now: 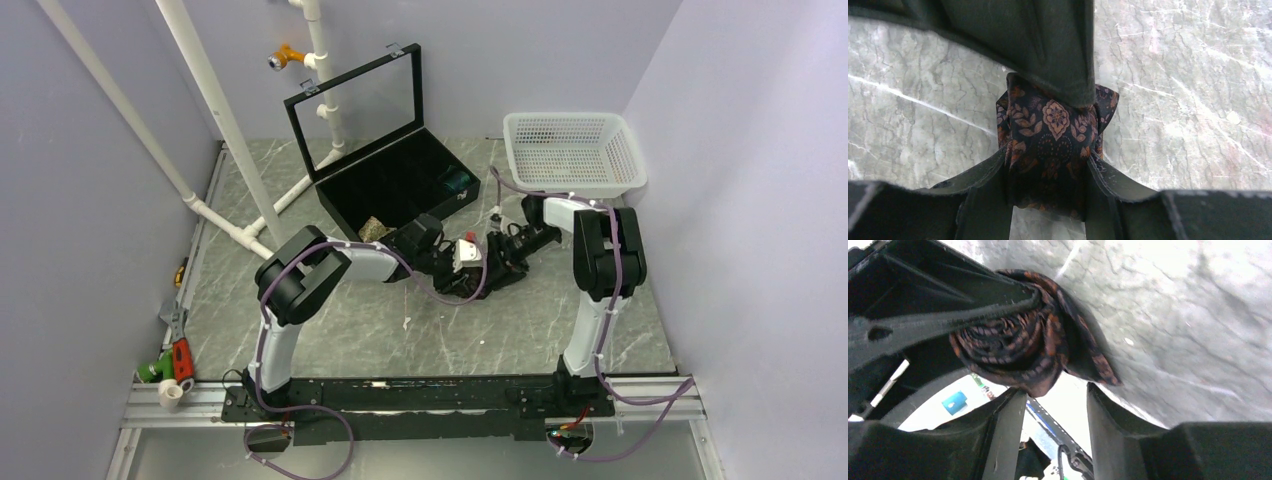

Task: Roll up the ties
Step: Place the tie at the center of the board.

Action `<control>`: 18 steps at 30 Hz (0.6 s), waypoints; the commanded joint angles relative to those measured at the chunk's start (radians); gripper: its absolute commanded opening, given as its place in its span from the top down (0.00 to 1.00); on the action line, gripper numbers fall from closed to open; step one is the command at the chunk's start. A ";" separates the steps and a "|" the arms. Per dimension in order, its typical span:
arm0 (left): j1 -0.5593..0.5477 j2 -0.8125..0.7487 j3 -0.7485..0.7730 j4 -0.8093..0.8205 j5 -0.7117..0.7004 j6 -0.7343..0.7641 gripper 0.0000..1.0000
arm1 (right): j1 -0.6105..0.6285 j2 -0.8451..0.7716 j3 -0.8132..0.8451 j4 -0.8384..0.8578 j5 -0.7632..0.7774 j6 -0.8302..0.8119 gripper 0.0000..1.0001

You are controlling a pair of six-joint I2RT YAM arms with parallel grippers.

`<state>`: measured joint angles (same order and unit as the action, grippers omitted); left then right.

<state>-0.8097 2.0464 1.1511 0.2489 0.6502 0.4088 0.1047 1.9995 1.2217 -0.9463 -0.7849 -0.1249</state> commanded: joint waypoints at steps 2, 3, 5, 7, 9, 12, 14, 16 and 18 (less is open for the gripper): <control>0.023 0.058 -0.004 -0.125 0.063 -0.060 0.70 | -0.047 -0.107 -0.038 0.031 0.049 -0.016 0.39; 0.023 0.064 -0.004 -0.129 0.068 -0.065 0.70 | -0.049 -0.113 -0.048 0.044 0.055 -0.004 0.35; 0.024 0.069 0.002 -0.141 0.076 -0.064 0.70 | -0.055 -0.116 -0.060 0.073 0.059 0.023 0.20; 0.024 0.072 0.002 -0.143 0.073 -0.064 0.70 | -0.058 -0.108 -0.069 0.106 0.053 0.051 0.08; 0.025 0.072 0.005 -0.152 0.074 -0.060 0.70 | -0.058 -0.093 -0.075 0.133 0.036 0.067 0.01; 0.026 0.072 0.004 -0.157 0.073 -0.048 0.70 | -0.059 -0.052 -0.085 0.202 -0.001 0.098 0.00; 0.024 0.074 0.005 -0.158 0.073 -0.043 0.70 | -0.053 -0.024 -0.090 0.257 -0.033 0.122 0.00; 0.024 0.077 0.007 -0.164 0.074 -0.039 0.70 | -0.047 0.004 -0.089 0.300 -0.070 0.163 0.07; 0.026 0.075 0.002 -0.160 0.071 -0.039 0.70 | -0.033 0.026 -0.080 0.315 -0.127 0.176 0.19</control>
<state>-0.7822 2.0731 1.1740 0.2371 0.7345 0.3729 0.0494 1.9537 1.1542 -0.8028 -0.8768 0.0185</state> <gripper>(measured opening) 0.478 0.891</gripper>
